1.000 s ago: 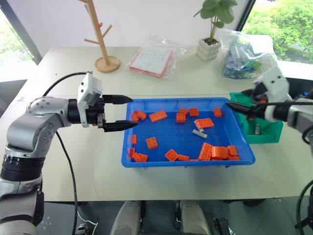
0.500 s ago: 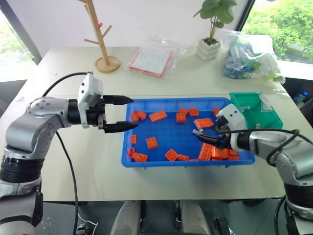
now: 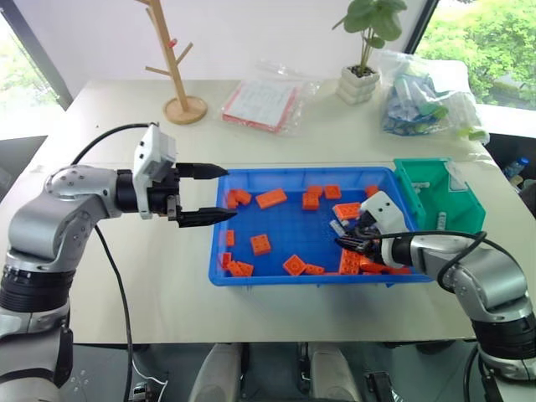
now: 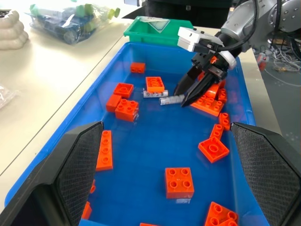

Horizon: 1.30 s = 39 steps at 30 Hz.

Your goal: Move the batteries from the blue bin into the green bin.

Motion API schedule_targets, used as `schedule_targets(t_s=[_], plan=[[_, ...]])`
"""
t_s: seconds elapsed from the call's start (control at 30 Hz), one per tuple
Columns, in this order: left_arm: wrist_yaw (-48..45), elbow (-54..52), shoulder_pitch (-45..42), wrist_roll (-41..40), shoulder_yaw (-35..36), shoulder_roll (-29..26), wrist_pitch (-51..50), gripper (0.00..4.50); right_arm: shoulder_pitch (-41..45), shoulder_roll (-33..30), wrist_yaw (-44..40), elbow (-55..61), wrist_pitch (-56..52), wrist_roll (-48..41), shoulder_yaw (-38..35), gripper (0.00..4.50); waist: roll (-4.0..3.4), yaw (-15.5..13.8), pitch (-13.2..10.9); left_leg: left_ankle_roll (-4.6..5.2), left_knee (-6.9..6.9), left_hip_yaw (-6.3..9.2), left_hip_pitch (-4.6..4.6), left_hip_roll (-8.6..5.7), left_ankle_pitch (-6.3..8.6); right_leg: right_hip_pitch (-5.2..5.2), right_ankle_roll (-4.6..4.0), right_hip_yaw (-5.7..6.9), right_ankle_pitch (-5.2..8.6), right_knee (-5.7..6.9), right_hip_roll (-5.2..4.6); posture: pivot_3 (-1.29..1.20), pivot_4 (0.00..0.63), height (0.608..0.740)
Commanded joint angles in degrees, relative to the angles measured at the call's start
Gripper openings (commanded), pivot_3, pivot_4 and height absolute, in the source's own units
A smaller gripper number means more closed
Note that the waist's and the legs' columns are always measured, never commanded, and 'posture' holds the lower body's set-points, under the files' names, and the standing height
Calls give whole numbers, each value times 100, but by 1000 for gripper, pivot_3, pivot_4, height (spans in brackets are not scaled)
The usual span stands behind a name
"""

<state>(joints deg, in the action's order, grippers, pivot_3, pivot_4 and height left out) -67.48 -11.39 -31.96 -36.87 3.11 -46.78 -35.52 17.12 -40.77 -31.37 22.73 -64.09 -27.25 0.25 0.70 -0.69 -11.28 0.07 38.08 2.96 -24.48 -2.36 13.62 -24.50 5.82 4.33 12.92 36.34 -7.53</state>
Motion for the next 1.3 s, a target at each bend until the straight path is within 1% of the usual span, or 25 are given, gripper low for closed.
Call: schedule_targets(t_s=[0.03,0.13,0.3,0.43,0.5,0.57,0.67,0.73,0.8,0.83,0.87,0.93,0.97,1.0,1.07,1.17,1.3], plan=[[-21,-101,-134,-63,149,-45,71,4500,119,-21,-23,226,-83,-146,-275,94,0,-1,0,0,0,0,0,0,0,0,0,0,0,0,0,0,150,692],[-35,-69,-144,-43,126,-24,101,4500,300,-65,-61,418,-330,-434,-657,96,0,-1,0,0,0,0,0,0,0,0,0,0,0,0,0,0,150,692],[-89,4,-163,-10,100,-8,163,4500,975,-264,-34,376,-988,-977,-1727,96,-1,-2,0,0,0,-1,0,0,0,0,0,0,0,0,0,0,150,692],[-156,102,-208,30,59,4,231,4500,1306,-1047,-80,-105,-953,-788,-2255,96,-1,-29,0,0,-1,1,-2,-1,0,0,1,1,0,-1,0,0,150,692],[-186,148,-235,49,37,14,261,4500,1218,-1435,-86,-394,-793,-600,-2342,96,1,-23,0,0,-1,-1,-3,-4,0,3,0,1,1,-4,-3,0,150,692],[-210,184,-258,66,15,29,290,4500,950,-1732,-133,-616,-580,-398,-2368,96,2,-9,0,0,-1,-4,-3,-4,0,4,0,1,1,-7,-4,0,150,692],[-242,231,-290,98,-6,64,323,4500,392,-2006,-135,-760,-114,-11,-2254,96,2,-5,0,0,-1,-6,-2,-2,0,4,0,1,1,-6,-3,0,150,692],[-255,250,-304,114,-16,86,337,4500,168,-2026,-74,-840,89,168,-2204,96,1,19,0,1,-1,-8,0,-1,0,3,0,0,0,-3,-4,0,150,692],[-262,257,-313,132,-19,103,343,4500,95,-1942,-44,-866,150,198,-2198,1138,-4,39,0,1,-1,-14,1,0,0,0,-1,-3,-1,0,-4,0,150,692],[-263,258,-315,136,-19,109,345,4500,88,-1904,-41,-873,179,207,-2188,1520,-5,44,0,1,-1,-14,3,1,0,0,-1,-4,-1,1,-4,0,150,692],[-264,258,-317,138,-19,113,347,4500,86,-1879,-39,-878,201,215,-2180,2029,-4,44,0,1,-1,-14,4,1,0,0,0,-4,-1,3,-3,0,150,692],[-257,251,-318,140,-8,116,344,4500,77,-1943,-57,-933,560,415,-2002,3086,-4,37,0,1,-1,-12,4,4,0,0,0,-3,-1,2,-1,0,150,692],[-251,239,-313,136,1,113,338,4500,63,-2010,-109,-948,781,527,-1900,3543,-4,31,0,1,-1,-12,4,4,0,0,0,-3,-1,2,-1,0,150,692],[-247,241,-320,137,1,115,336,4500,64,-2055,-153,-975,941,609,-1824,3543,-4,26,0,1,0,-13,3,4,0,1,0,-3,-1,2,-1,0,150,692],[-237,212,-299,128,21,99,326,4500,160,-2188,-516,-943,1432,674,-1636,3543,-5,12,0,1,0,-14,3,3,0,1,0,-3,-1,1,-2,0,150,692],[-227,185,-271,123,46,74,320,4500,806,-2162,-1182,-968,1991,483,-1286,3543,-7,41,-2,1,0,-14,4,3,0,0,0,-3,-1,1,-2,0,150,692],[-206,219,-317,148,32,93,339,4500,1639,-1998,-2235,-1266,2872,618,-406,3543,-7,104,-2,1,0,-9,5,7,0,1,1,-3,-1,1,4,0,150,692]])
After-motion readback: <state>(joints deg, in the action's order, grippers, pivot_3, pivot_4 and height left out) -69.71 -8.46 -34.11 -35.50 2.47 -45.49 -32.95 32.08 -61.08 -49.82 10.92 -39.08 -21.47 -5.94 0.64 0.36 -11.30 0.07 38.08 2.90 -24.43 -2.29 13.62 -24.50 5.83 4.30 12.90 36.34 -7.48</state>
